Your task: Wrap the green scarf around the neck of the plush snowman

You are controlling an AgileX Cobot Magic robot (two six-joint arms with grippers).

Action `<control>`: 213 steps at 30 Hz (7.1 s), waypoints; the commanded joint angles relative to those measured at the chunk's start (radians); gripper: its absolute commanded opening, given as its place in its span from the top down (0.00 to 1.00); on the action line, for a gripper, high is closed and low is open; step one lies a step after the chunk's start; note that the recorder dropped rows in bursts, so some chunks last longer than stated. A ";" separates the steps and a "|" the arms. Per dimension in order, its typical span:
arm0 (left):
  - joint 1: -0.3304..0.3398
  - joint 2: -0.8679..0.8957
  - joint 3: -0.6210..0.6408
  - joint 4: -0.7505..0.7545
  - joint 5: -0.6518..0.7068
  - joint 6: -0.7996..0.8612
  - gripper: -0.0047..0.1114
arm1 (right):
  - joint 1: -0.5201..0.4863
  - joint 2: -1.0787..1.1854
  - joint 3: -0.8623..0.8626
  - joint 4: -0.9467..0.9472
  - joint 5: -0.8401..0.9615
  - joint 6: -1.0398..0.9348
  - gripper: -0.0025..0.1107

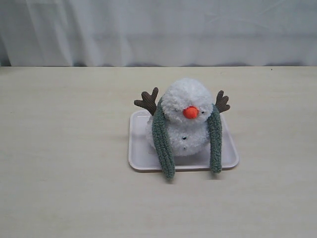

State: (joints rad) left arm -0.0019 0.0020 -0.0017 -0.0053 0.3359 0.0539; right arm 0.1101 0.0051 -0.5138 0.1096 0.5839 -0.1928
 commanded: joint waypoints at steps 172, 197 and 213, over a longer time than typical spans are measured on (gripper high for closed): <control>-0.005 -0.002 0.002 -0.005 -0.012 0.001 0.96 | -0.002 -0.005 0.514 -0.170 -0.238 0.229 0.94; -0.005 -0.002 0.002 -0.005 -0.012 0.001 0.96 | -0.002 -0.005 0.514 -0.283 -0.238 0.229 0.94; -0.005 -0.002 0.002 -0.005 -0.012 0.001 0.96 | -0.002 -0.005 0.514 -0.284 -0.242 0.229 0.94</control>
State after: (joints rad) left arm -0.0019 0.0020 -0.0017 -0.0053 0.3385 0.0539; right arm 0.1101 0.0046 -0.0031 -0.1651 0.3468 0.0357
